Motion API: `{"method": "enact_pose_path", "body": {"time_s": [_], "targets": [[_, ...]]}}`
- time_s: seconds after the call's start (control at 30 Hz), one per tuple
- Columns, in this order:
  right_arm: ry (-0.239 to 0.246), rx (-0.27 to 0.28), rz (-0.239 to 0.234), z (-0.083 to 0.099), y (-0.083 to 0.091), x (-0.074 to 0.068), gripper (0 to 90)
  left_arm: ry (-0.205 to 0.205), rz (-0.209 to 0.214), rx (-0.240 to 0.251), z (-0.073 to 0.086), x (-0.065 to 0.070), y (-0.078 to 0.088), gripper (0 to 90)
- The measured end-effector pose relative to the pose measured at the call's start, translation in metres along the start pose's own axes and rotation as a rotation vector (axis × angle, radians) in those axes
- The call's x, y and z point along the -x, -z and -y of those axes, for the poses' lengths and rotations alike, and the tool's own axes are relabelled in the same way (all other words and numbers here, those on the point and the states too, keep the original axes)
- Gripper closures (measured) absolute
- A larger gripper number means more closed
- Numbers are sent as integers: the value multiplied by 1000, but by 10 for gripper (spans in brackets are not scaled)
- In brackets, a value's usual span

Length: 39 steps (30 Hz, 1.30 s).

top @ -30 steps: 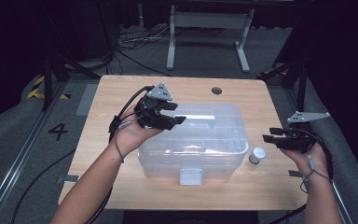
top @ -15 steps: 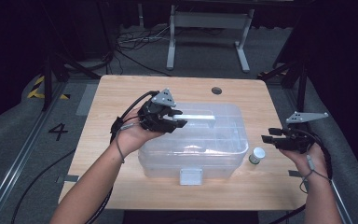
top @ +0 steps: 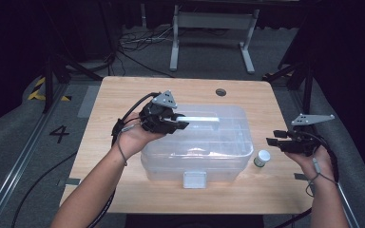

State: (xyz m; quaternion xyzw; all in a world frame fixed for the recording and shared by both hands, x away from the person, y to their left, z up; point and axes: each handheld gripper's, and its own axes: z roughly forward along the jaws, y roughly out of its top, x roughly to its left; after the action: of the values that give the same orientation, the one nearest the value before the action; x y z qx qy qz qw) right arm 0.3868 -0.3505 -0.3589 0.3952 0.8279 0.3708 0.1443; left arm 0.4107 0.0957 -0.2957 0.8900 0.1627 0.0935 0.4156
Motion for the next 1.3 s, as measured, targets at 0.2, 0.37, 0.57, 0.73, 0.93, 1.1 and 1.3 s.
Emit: {"method": "enact_pose_path", "body": {"time_s": [0.2, 0.37, 0.57, 0.73, 0.93, 1.1, 1.3], "targets": [[1, 2, 0, 0, 0, 0, 512, 3, -2, 19, 2, 1, 0, 708], [0, 2, 0, 0, 0, 0, 512, 8, -7, -20, -3, 1, 1, 708], [0, 4, 0, 0, 1, 0, 511, 31, -12, -12, -9, -4, 3, 706], [4, 7, -1, 0, 2, 0, 511, 62, -8, -14, -17, -14, 4, 702], [5, 10, -5, 1, 2, -1, 539, 81, -7, -37, -25, -22, 5, 699], [16, 12, -11, 3, 3, -4, 600, 90, -6, -44, -30, -28, 5, 697], [40, 28, -17, 6, 6, -7, 696, 85, -9, -56, -35, -34, 6, 697]]}}
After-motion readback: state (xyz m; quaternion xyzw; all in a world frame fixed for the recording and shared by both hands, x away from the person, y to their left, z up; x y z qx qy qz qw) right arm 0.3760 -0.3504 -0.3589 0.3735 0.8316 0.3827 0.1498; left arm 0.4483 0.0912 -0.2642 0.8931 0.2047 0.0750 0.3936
